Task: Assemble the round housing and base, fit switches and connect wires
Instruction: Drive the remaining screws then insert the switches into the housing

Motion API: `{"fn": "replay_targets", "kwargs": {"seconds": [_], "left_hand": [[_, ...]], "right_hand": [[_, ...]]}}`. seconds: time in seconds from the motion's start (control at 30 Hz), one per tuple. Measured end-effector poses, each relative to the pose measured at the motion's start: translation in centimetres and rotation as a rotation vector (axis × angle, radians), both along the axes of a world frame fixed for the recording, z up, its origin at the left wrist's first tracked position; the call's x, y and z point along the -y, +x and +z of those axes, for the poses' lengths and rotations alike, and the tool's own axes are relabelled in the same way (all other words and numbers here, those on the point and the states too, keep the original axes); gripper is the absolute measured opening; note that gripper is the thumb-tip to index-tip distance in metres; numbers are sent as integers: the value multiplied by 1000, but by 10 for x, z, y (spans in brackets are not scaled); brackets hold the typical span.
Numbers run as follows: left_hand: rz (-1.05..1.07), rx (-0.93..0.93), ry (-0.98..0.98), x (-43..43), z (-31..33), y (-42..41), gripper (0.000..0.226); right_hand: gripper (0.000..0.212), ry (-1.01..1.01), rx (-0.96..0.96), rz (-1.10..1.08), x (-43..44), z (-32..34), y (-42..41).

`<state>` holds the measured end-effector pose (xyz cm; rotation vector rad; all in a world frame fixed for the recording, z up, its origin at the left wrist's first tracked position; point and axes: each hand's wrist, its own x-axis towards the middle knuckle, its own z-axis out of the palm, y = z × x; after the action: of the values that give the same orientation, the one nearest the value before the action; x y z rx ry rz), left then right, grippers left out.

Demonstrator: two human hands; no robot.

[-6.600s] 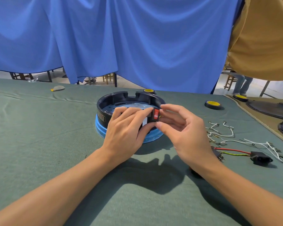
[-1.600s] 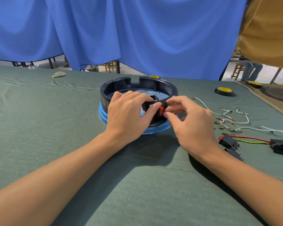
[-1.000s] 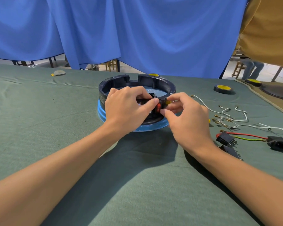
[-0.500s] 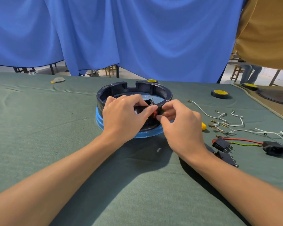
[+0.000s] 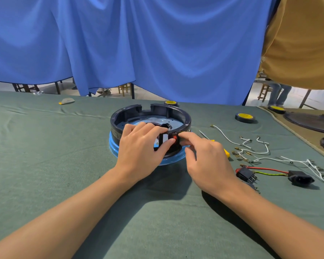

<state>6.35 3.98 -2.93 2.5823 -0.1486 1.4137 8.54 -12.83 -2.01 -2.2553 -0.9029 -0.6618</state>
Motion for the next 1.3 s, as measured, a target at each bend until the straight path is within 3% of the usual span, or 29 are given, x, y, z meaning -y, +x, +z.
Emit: {"fn": "replay_targets", "kwargs": {"seconds": [0.3,0.47,0.6,0.7,0.87,0.97,1.13,1.3], "left_hand": [[12,-83,-69,2,2,1,32],[27,-35,-29,0,-3,1,28],[49,-40,4,0,-3,-1,29],[43,-68,9,0,-2,-3,29],[25,-74,16,0,-1,-2,21],[22,-92,18,0,-1,-4,21],[20,-49,34,3,-3,-6,28],[-87,156,184,10,4,-11,27]], "right_hand": [[50,-155,91,-100,-3,0,-4],[57,-257,-38,-26,9,7,2],[34,-293,-132,12,38,28,18],[13,-432,-262,22,66,36,20],[44,-651,-380,44,85,41,13],[51,-749,-397,53,85,45,8],[41,-658,-324,96,78,43,3],[45,-109,-190,142,59,27,-3]]}}
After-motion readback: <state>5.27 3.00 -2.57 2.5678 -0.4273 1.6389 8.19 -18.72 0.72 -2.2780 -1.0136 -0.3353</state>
